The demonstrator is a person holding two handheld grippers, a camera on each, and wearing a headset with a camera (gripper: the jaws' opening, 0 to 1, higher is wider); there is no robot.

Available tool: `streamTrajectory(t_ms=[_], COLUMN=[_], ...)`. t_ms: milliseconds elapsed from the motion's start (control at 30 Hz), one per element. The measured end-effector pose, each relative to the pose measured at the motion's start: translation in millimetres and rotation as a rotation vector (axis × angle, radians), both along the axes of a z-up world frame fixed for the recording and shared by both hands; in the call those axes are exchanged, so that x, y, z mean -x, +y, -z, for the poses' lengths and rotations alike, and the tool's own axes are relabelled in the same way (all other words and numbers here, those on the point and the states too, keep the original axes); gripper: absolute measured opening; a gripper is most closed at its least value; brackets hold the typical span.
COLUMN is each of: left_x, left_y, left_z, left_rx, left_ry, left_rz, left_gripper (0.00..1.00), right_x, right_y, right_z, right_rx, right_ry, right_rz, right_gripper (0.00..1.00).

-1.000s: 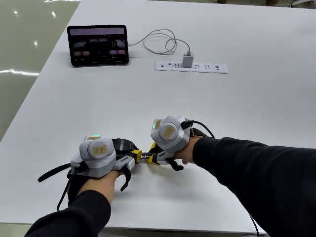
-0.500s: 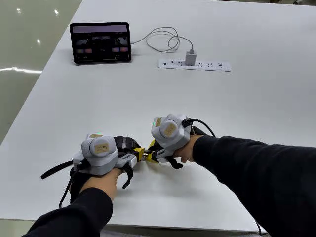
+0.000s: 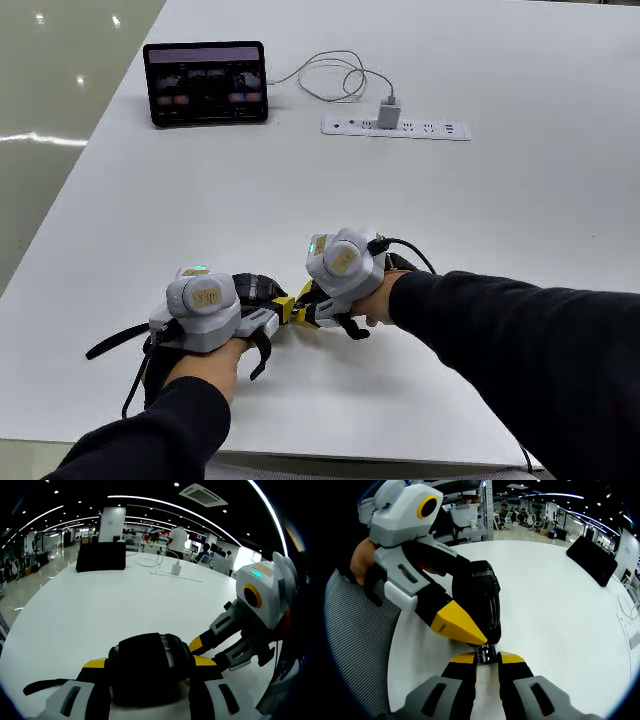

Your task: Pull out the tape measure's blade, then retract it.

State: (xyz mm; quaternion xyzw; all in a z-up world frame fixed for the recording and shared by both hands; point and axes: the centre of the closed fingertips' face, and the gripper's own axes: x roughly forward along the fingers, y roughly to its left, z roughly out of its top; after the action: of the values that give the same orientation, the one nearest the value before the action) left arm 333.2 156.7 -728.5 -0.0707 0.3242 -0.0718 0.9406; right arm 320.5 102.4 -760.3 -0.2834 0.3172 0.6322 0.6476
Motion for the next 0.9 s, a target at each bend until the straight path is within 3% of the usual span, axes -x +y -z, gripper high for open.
streamTrajectory(t_ms=[233,900], left_x=[-0.3,0.5], left_y=[0.1,0.3], left_z=[-0.1,0.1], left_rx=[0.007,0.020], left_ry=[0.000,0.007], left_rz=[-0.004,-0.001], left_gripper=[0.59,0.59], right_x=[0.5,2.1], right_y=[-3.5,8.0], right_z=[0.3,-0.5], right_rx=[0.005,-0.019], right_ry=[-0.026,-0.004], right_rz=[-0.020,-0.007], right_gripper=[0.12,0.11])
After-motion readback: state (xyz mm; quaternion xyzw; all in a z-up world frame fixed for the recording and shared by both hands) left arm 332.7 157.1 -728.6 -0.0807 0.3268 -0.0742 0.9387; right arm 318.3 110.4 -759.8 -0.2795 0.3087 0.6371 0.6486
